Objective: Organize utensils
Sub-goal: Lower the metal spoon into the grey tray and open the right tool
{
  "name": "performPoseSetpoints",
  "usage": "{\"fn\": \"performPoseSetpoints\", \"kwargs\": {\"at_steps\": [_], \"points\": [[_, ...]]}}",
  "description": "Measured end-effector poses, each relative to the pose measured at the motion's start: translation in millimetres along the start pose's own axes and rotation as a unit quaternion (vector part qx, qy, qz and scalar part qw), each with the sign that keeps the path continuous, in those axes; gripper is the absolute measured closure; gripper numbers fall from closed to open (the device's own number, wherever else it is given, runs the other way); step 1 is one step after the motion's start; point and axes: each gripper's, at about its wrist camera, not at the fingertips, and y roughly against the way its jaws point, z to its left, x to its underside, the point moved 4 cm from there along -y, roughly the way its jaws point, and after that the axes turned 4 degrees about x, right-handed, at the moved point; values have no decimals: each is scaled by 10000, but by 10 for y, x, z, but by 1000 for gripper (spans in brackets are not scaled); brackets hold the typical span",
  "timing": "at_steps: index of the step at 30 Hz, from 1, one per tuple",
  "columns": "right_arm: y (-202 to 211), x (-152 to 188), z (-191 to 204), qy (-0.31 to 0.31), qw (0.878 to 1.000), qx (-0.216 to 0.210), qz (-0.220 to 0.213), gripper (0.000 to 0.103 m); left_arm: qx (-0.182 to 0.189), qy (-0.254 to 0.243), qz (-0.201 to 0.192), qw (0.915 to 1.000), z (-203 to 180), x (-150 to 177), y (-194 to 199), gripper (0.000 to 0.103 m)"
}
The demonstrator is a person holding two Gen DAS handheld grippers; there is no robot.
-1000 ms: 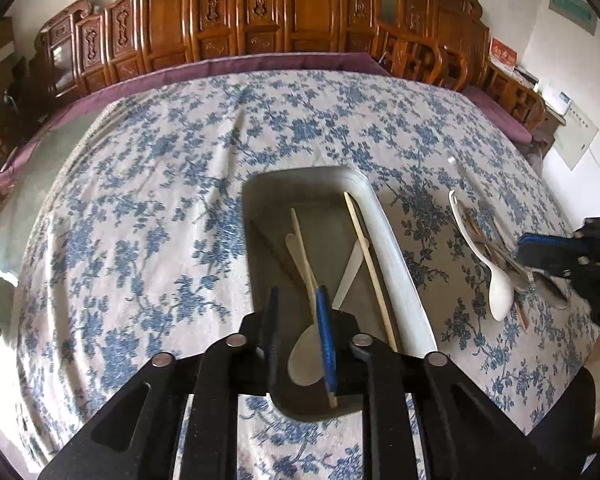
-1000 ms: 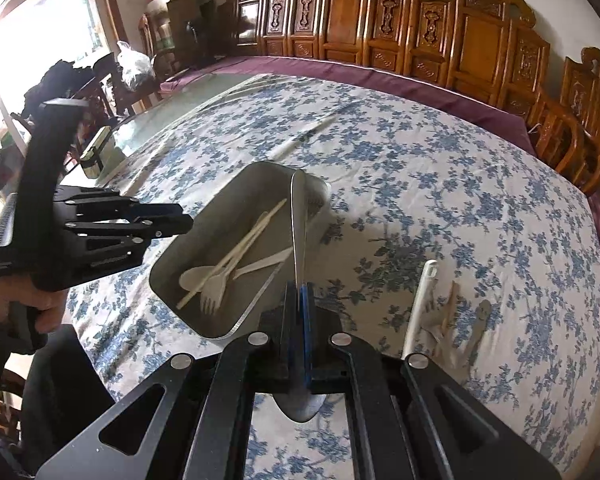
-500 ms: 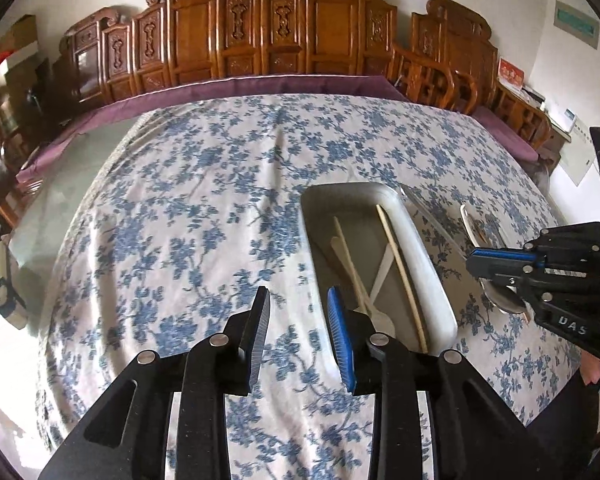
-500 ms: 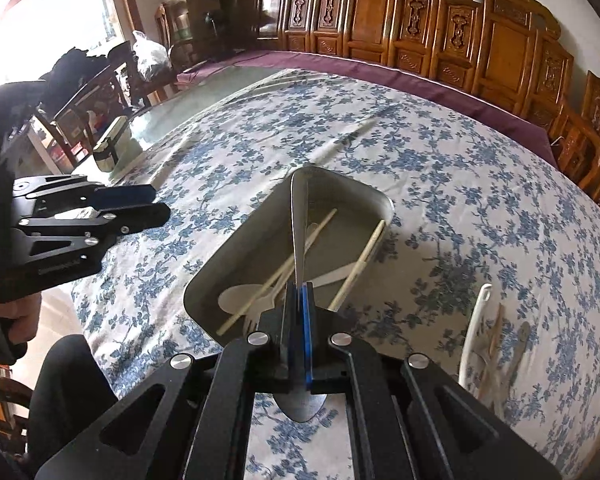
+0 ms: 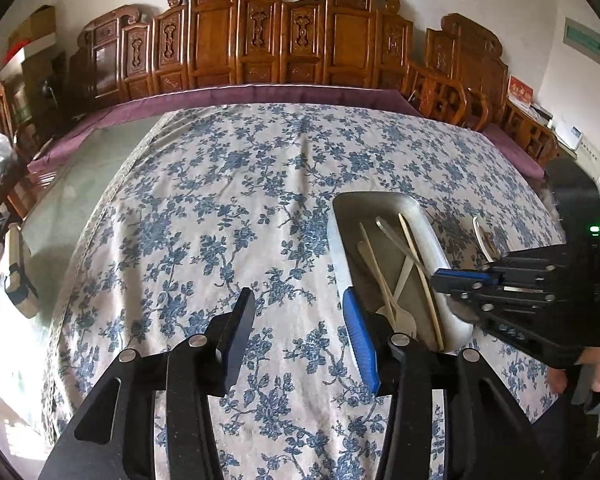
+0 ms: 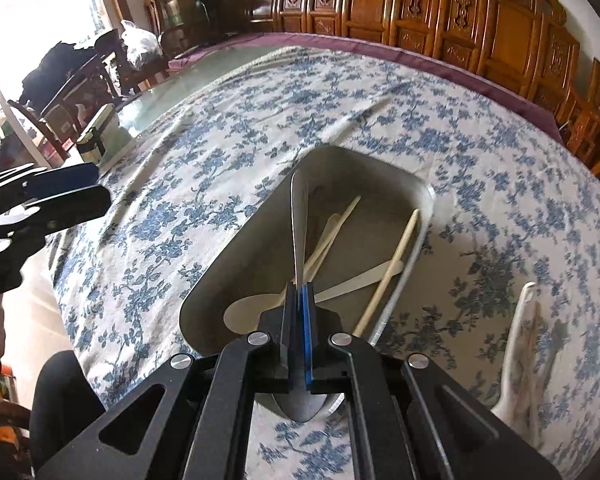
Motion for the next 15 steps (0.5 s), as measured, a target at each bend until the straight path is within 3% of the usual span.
{"fn": "performPoseSetpoints", "kwargs": {"at_steps": [6, 15], "points": [[-234, -84, -32, -317, 9994, -42, 131, 99, -51, 45, 36, 10000, 73, 29, -1, 59], [-265, -205, -124, -763, 9969, -193, 59, 99, -97, 58, 68, 9999, 84, 37, -19, 59]]}}
